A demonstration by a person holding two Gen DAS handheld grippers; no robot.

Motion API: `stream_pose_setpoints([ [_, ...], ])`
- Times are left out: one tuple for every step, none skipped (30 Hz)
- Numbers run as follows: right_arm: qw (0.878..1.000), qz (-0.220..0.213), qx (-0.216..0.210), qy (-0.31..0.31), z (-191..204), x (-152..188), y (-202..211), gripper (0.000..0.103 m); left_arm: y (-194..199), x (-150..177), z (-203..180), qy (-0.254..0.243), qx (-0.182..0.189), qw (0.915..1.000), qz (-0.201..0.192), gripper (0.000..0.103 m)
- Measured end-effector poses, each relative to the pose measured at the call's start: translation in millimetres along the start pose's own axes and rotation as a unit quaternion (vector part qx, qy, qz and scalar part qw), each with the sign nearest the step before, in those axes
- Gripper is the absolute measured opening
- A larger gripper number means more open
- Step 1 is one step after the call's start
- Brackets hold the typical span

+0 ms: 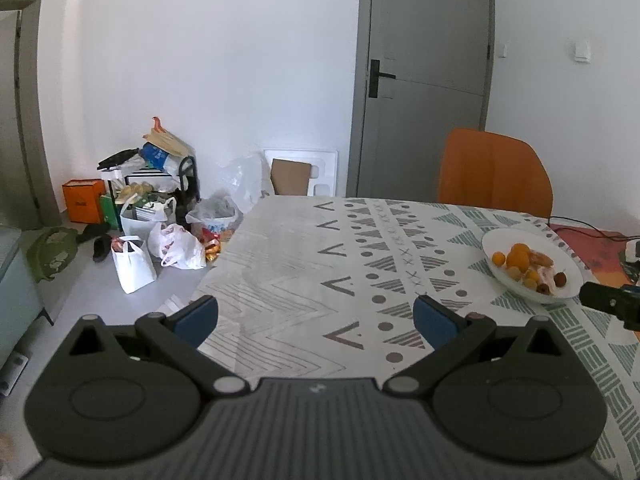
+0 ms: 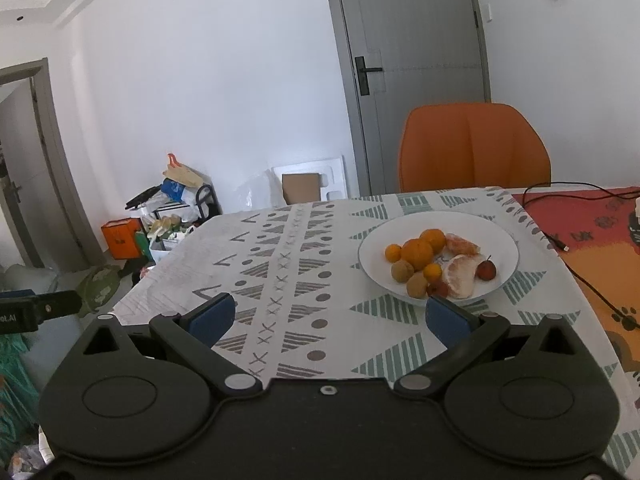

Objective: Organize fruits

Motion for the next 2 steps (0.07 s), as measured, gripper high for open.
stream_pose_setpoints([
  [1.000,-0.001,0.000,-0.001,-0.8,-0.2,-0.2,0.103,-0.9,-0.4,0.8,0.000,-0.001,1.0000,0.001,0.103],
  [1.000,0.000,0.001,-0.003,-1.8,0.2,-0.9,0.103,-2.1,-0.4,1.4,0.000,-0.002,1.0000,0.002,0.103],
])
Point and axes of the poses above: each gripper's, at about its wrist camera, not at the fingertips, and y roughly against the way its jaws point, z to its left, x to its underside, the point moved 5 cm from there along -y, roughly the way its jaws point, and after that the axes turned 10 degrees about -x, right-handed, at the moved point
